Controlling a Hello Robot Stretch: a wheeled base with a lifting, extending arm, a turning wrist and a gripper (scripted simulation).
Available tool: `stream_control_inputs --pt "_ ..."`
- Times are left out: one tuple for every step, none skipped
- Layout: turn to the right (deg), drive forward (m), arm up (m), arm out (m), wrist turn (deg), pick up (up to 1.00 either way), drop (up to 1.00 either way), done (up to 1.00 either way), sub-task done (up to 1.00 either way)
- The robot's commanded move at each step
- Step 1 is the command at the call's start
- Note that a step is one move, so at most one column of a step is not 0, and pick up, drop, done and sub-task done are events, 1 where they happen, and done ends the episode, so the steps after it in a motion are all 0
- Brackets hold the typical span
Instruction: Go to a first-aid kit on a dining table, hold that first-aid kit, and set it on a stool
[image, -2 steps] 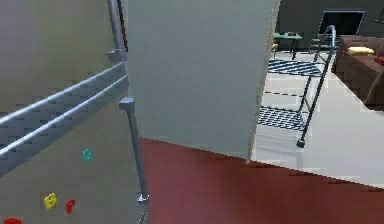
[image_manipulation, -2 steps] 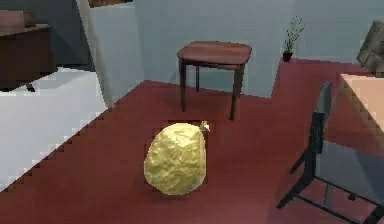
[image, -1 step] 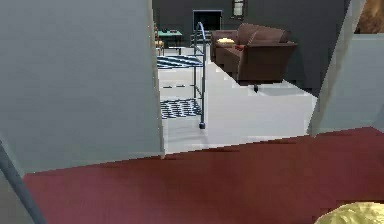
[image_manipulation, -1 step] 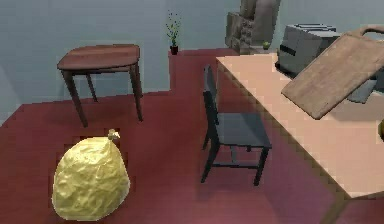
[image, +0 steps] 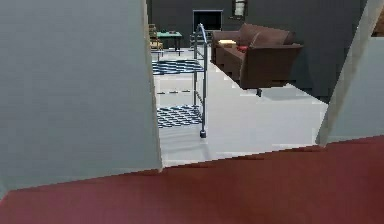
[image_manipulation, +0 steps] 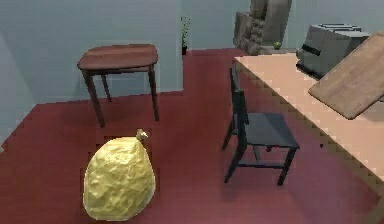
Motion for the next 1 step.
stream_control_inputs --pt "0.0 0.90 0.00 0.00 0.0 0.00 0.00 0.00 0.00"
